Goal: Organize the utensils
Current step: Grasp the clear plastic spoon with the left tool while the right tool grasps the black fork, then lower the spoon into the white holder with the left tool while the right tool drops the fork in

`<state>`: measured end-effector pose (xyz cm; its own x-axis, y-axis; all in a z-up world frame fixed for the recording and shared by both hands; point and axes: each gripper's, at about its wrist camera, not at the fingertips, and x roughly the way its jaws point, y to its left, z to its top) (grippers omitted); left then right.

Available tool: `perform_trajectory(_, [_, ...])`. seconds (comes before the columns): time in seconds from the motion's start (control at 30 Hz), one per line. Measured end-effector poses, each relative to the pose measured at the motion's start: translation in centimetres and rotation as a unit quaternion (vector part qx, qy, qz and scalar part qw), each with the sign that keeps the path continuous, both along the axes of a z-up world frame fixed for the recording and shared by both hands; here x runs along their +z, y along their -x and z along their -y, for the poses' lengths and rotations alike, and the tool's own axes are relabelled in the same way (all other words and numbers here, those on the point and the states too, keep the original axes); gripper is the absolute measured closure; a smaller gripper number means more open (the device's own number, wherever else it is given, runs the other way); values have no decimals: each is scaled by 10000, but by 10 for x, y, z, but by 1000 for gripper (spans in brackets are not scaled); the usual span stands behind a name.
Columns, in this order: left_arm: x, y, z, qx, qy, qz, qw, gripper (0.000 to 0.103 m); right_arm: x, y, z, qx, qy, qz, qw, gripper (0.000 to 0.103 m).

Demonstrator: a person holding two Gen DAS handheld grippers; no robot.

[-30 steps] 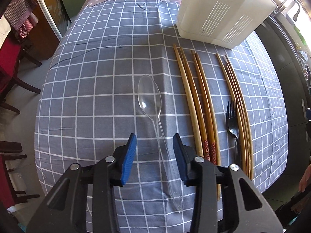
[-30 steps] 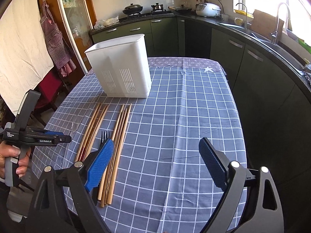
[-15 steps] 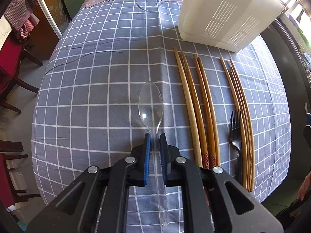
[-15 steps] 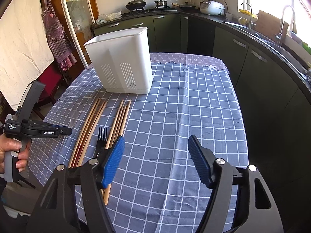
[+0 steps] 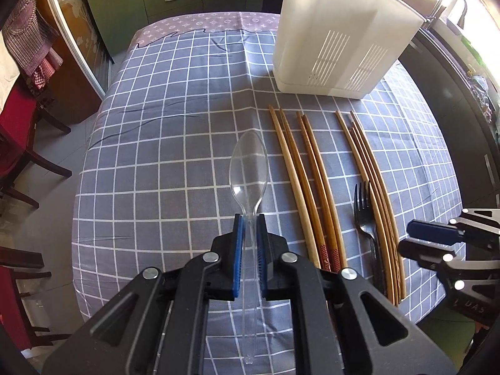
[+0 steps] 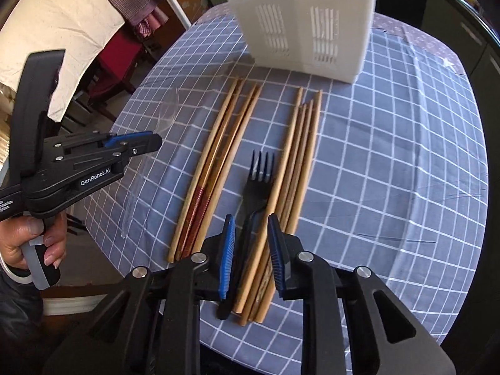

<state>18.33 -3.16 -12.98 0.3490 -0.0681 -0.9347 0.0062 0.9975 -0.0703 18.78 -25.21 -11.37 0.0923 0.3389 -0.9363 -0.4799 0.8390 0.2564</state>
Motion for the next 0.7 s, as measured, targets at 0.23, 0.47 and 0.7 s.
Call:
perform_trajectory(0.23, [5,9,-3,-135,-3,131,9998,94,-25,-6,-20,6,560,-223,9982,83])
perform_trajectory(0.47, [5,8,-3,-232,84,162,9996,94,-38,-10,-33,-1,814,-323,9962,85])
perform_trajectory(0.7, [14,9,-3,-313,96,285,9991,94,-39,-8,-51,5,1070,-62,9942,92])
